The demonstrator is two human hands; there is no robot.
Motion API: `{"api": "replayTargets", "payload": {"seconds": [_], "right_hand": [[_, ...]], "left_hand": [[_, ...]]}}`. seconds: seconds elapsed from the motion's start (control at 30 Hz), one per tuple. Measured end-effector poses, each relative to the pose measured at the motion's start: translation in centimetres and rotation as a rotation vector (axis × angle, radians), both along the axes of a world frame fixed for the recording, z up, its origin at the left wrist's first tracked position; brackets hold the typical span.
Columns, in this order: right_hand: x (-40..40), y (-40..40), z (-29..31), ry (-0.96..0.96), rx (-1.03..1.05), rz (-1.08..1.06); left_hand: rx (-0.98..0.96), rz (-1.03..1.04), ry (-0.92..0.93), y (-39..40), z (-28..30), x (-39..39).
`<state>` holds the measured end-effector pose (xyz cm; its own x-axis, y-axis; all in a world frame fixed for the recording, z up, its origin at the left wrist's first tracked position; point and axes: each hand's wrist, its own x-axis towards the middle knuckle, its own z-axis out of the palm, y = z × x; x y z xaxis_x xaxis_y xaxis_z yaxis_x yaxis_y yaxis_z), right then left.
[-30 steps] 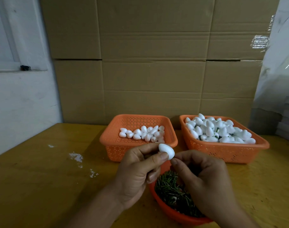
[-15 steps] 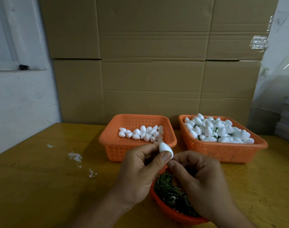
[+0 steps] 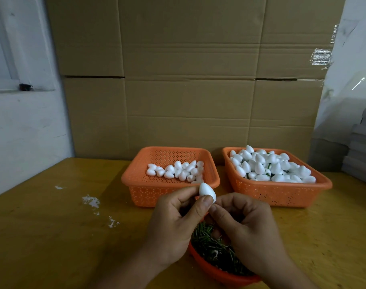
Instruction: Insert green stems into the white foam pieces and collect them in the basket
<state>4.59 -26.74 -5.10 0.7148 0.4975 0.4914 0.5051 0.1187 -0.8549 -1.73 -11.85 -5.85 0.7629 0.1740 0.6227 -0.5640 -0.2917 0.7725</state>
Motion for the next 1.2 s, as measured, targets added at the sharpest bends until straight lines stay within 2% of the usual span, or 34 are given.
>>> {"api": "replayTargets", "payload": {"seconds": [0.17,0.33,0.47,0.63,0.93,1.2], "right_hand": [[0.8,-0.7,1.0,0.005,0.03,-0.052],[5.6,-2.5,2.2,-0.071,-0.047,-0.404],[11.3,-3.8,2.6,-0.071,-0.146,-0.678],[16.8,-5.0,2.8,-0.024,-0.341,-0.878],[19.0,-3.3,3.6,0.083,-0.555,-0.92],[18.8,-2.5,4.2,0.178,-0.594,-0.966]], "left_hand": [[0.014,-0.014,0.142,0.1,-0.6,-0.2],[0.29,0.148,0.09,-0.2,-1.2,-0.3],[0.355,0.203,0.038,-0.3,-1.3,-0.3],[0.41,0.225,0.011,-0.4,-1.4,-0.1],[0.445,0.232,0.012,-0.2,-1.3,-0.1],[0.489,0.23,-0.01,-0.1,-1.5,-0.1]]}}
